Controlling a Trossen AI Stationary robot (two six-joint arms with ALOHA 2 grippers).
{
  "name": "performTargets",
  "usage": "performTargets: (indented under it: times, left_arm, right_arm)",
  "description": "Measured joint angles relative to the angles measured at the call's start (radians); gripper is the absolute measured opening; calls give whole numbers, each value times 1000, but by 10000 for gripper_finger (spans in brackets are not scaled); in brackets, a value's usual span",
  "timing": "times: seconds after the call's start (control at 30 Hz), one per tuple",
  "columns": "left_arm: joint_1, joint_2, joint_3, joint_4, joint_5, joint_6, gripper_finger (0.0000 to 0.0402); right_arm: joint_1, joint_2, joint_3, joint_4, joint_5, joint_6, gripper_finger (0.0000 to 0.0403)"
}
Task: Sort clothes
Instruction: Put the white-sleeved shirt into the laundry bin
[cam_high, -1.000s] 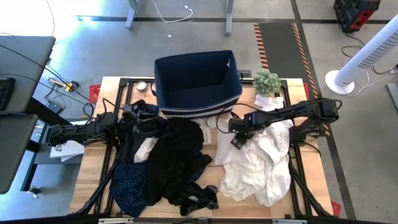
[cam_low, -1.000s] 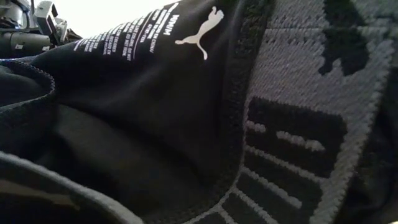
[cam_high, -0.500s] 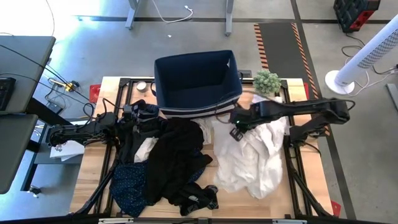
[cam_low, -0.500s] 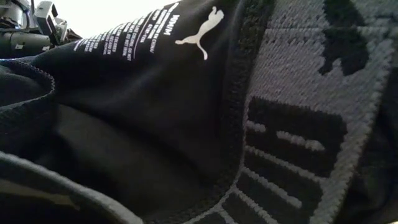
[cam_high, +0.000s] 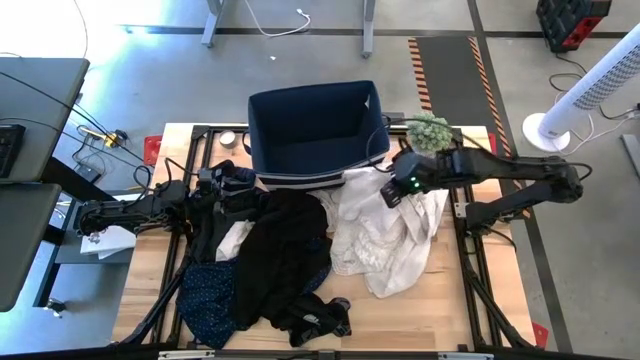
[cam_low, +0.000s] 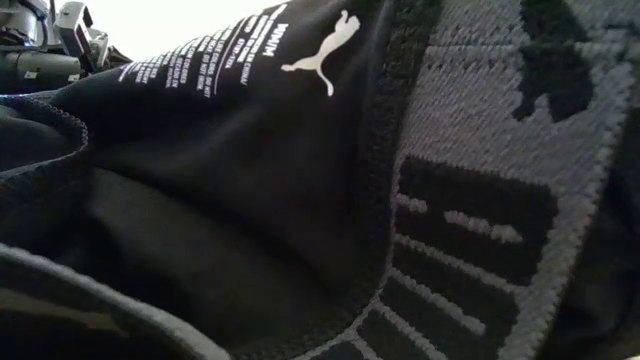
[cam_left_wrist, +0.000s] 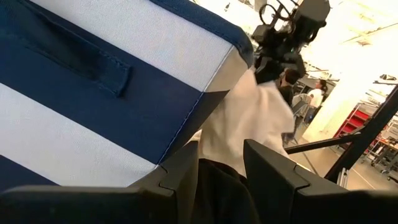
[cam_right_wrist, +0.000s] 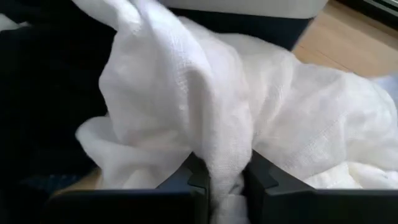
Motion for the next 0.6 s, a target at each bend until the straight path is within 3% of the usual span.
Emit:
performTargets:
  times: [0.3,0.6]
  left_arm:
    - [0,0,0,0,0,0,126]
    - [0,0,0,0,0,0,126]
  right_arm:
    - [0,-14,165,-220,-33,-12,34]
    - [-1,-11,489,-188,-419,-20,32]
